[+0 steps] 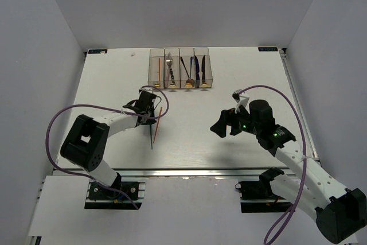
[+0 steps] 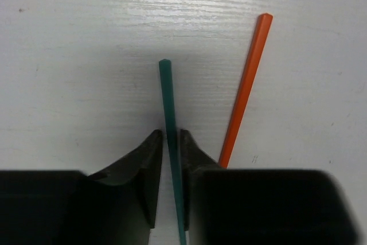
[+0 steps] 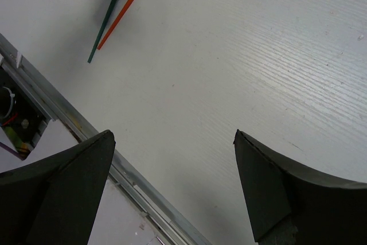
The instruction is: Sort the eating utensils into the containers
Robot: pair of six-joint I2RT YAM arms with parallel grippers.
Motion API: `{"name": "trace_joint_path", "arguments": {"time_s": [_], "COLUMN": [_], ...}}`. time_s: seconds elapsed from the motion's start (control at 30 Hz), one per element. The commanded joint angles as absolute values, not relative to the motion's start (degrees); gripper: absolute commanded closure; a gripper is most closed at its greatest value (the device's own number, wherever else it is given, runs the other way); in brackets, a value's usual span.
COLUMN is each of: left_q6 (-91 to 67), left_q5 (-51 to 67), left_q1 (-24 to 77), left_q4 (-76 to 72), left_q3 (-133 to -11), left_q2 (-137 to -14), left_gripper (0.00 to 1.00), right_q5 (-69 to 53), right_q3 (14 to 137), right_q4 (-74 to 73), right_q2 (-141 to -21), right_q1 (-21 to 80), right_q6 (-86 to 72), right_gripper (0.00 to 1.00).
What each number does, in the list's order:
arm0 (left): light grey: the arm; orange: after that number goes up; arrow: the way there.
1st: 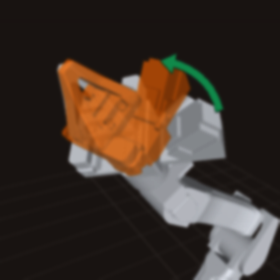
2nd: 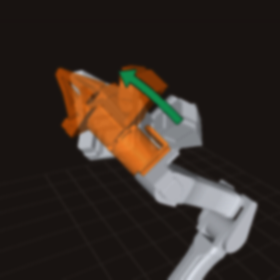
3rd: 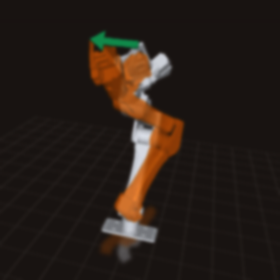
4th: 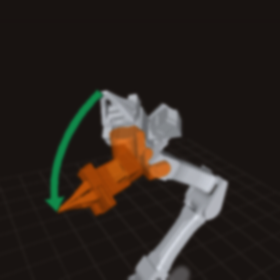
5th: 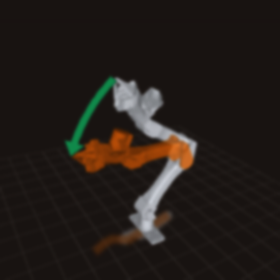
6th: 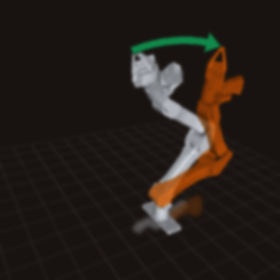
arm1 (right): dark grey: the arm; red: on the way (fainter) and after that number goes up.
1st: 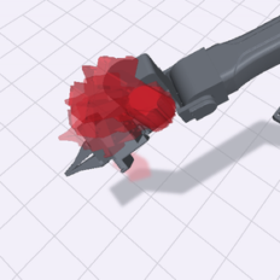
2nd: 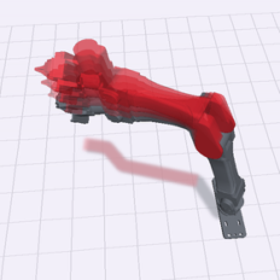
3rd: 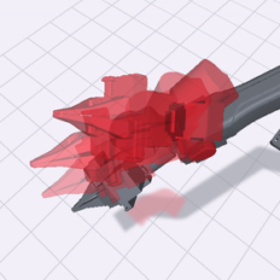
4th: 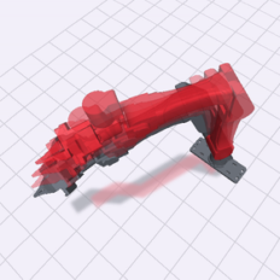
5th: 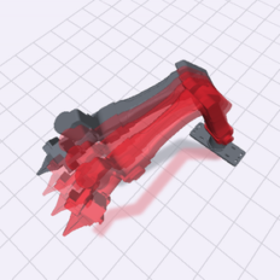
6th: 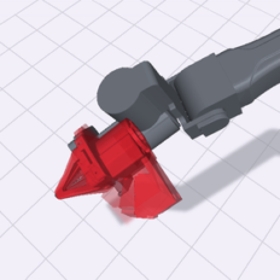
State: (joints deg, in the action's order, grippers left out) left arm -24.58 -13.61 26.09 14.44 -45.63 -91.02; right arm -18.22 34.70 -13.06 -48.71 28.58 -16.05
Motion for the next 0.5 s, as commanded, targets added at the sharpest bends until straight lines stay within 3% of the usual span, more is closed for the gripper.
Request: {"name": "trace_joint_path", "arguments": {"time_s": [0.0,0.07,0.13,0.2,0.47], "left_q6": [-24.3,-24.3,-24.5,-24.7,-24.6], "left_q5": [-13.2,-14.5,-15.5,-17.2,-22.0], "left_q1": [26.8,27.0,27.0,27.0,27.0], "left_q4": [15.6,16.1,16.5,17.0,20.4], "left_q3": [-44.7,-44.6,-43.9,-43.8,-47.7], "left_q2": [-92.7,-92.6,-91.6,-90.8,-86.9], "left_gripper": [0.73,0.87,0.9,0.99,1.0], "right_q5": [-19.4,-19.5,-19.9,-19.9,-20.0], "right_q3": [35.0,35.0,34.8,34.6,34.5], "right_q4": [-10.2,-10.1,-9.8,-9.6,-9.5], "right_q2": [-49.0,-49.0,-48.8,-48.5,-48.1], "right_q1": [28.7,28.7,28.7,28.7,28.7], "right_q6": [-15.5,-15.6,-15.6,-15.7,-15.7], "right_gripper": [0.11,0.11,0.11,0.11,0.11]}}
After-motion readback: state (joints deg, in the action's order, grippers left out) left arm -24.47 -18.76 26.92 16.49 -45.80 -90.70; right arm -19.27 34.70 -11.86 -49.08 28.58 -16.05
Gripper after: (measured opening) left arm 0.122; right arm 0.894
